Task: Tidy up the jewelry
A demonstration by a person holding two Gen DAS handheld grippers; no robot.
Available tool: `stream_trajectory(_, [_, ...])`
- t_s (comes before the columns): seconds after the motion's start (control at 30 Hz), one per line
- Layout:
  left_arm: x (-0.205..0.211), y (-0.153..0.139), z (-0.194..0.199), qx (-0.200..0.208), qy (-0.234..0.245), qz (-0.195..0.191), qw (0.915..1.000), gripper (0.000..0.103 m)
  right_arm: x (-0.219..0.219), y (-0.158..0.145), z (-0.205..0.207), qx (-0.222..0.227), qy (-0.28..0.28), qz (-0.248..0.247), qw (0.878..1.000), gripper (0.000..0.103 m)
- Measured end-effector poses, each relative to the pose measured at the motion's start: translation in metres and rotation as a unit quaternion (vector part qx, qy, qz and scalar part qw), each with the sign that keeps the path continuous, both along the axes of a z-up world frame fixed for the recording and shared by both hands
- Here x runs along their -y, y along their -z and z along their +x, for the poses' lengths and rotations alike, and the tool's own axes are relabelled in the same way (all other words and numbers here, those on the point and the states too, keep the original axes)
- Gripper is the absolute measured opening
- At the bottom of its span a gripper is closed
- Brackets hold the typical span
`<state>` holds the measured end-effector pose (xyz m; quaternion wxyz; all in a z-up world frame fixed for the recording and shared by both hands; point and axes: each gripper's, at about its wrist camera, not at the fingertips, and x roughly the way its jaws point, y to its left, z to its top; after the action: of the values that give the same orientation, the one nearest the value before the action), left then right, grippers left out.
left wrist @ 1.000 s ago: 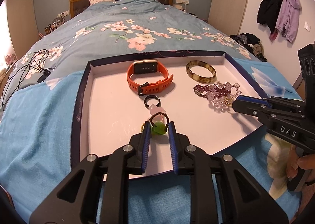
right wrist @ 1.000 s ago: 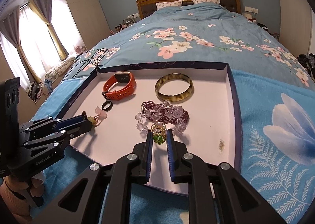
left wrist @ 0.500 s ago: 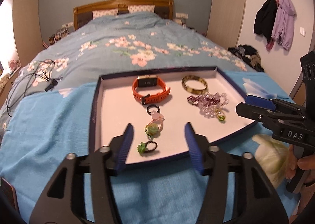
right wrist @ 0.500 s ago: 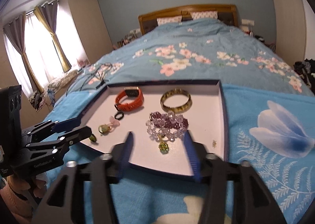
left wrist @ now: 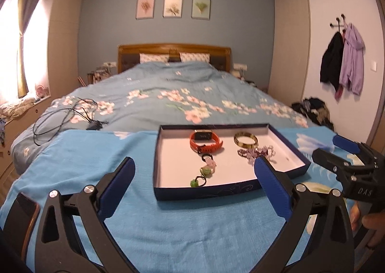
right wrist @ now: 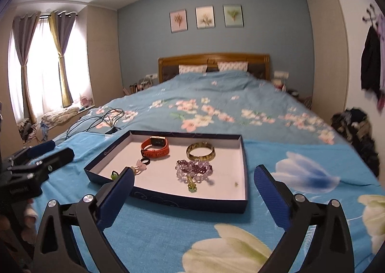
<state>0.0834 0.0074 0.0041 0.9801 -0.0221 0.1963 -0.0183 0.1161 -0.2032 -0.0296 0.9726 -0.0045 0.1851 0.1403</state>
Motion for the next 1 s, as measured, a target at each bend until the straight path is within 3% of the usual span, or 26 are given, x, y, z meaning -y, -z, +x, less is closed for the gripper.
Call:
stream_trajectory(0.17, [0.004, -0.001, -0.026, 0.030, -0.017, 0.017, 0.9993, 0.098, -0.001, -0.001, -0.013, 0.019, 0.013, -0.009, 1.000, 0.096])
stream_trajectory(0.4, [0.004, -0.006, -0.047, 0.060, -0.034, 0.008, 0.9976, 0.098, 0.001, -0.005, -0.032, 0.058, 0.028, -0.004, 0.998, 0.096])
stream_trajectory(1.0, [0.013, -0.011, -0.064, 0.067, -0.042, 0.011, 0.9968, 0.098, -0.009, -0.006, -0.051, 0.079, 0.037, -0.020, 0.996, 0.096])
